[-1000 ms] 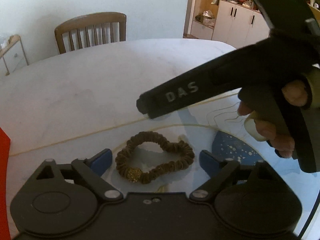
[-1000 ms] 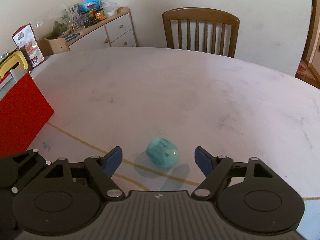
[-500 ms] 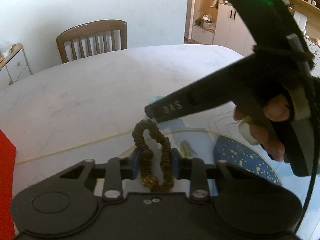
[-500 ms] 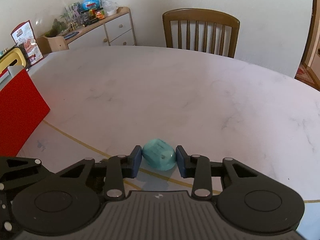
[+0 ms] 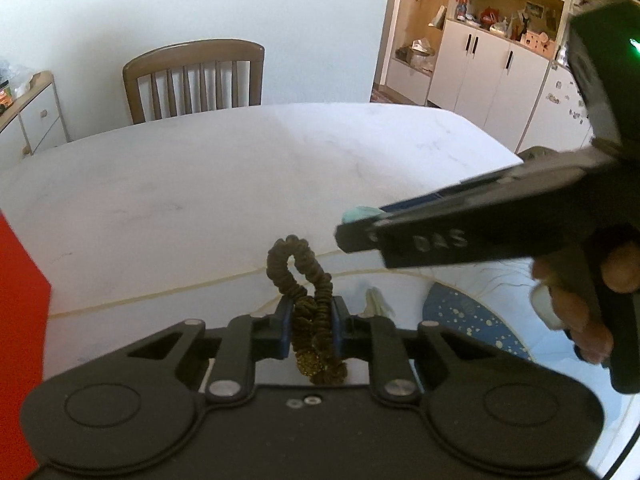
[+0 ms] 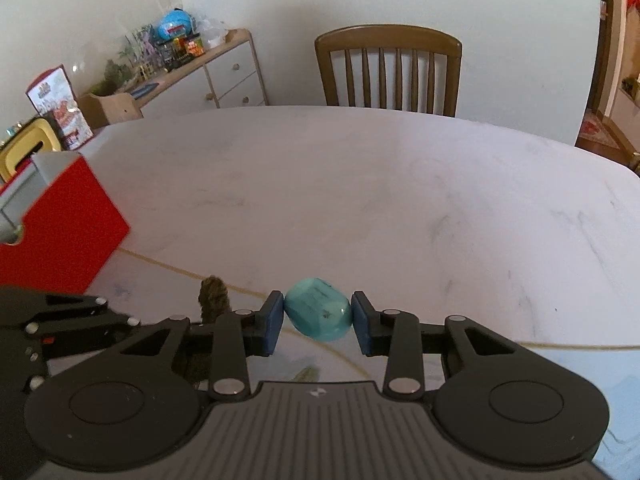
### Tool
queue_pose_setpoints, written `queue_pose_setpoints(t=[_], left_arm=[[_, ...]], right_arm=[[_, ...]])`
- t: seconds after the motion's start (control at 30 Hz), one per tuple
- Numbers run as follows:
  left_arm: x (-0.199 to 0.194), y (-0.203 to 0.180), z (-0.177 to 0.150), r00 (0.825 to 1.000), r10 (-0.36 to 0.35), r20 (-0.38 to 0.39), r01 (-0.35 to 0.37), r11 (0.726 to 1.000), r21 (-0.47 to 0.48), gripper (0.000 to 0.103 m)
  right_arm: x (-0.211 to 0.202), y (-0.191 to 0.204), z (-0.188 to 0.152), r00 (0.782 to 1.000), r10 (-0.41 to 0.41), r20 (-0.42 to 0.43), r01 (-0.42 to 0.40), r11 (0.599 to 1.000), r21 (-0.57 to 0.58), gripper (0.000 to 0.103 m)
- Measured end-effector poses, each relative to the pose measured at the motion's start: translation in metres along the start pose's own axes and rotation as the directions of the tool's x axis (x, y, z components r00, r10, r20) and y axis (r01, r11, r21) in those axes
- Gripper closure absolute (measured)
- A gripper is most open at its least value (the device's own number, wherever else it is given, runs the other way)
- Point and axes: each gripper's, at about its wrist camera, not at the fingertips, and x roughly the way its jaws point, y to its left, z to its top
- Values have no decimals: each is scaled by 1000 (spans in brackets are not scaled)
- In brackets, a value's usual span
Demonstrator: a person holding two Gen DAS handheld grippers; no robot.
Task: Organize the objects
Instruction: 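Grasp the brown beaded bracelet with the left tool while the right tool grasps the teal egg toy, then carry the bracelet and teal egg toy with both tools into the cardboard box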
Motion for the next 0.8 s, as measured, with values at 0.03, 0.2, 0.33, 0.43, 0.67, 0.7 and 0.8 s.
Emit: queue_pose_setpoints(t=[0.03,0.2,0.33,0.43,0.67,0.7,0.8], left_arm=[[-6,1,-1,1000,-4,-1,3,1000,-7,85],[-30,14,4,1000,-13,9,14,999,-34,85],[-51,25,6,1000,-19,15,19,998,-57,85],[-67,34,9,1000,-19,23,21,997,-73,85],[-110,58,7,999,-13,42,17,994,-108,85],[-117,63,7,999,-12,41,16,993,-114,85],[-133,78,5,999,-5,42,10,993,-117,85]], right_arm=[[-6,3,-1,1000,6,4,-6,1000,1,67],[-35,20,0,1000,23,21,-23,1000,-2,67],[-59,41,3,999,33,40,-33,999,-15,67],[-76,61,4,998,40,54,-38,999,-35,67],[-105,107,13,994,71,81,-66,996,-61,67],[-108,115,15,994,79,82,-73,995,-69,67],[-114,139,19,991,98,89,-89,991,-95,67]])
